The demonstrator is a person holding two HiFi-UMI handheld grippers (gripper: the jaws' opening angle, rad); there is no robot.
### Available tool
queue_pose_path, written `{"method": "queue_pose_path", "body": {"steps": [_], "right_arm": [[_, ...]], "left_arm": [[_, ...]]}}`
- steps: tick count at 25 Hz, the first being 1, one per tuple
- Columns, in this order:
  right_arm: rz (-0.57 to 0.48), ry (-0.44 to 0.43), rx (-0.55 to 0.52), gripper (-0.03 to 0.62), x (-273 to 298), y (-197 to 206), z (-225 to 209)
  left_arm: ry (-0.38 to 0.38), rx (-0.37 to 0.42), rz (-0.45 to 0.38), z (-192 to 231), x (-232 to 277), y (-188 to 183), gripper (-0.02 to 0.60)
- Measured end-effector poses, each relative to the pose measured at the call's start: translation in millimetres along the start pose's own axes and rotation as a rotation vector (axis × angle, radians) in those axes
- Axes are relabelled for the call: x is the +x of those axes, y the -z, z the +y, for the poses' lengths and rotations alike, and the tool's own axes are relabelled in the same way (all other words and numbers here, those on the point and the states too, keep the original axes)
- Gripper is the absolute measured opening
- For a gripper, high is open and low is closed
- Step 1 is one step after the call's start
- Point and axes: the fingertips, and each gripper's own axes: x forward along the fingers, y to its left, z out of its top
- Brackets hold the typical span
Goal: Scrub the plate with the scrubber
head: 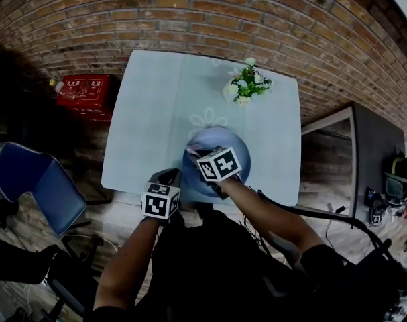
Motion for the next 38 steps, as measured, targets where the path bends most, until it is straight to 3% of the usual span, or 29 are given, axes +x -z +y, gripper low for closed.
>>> {"method": "queue_pose_path", "body": {"steps": [15,38], "right_arm": [[0.072,-0.064,-0.042,0.069,-0.5,26.5,34.6],[0.213,-0.273,-0.028,0.069,-21.2,71.5,63.8]], "left_arm": [[-0.034,-0.015,-0.027,12.4,-10.7,-0.1,0.026],[-0.046,-0.040,-0.042,21.6,-2.6,-10.2,0.026]]}}
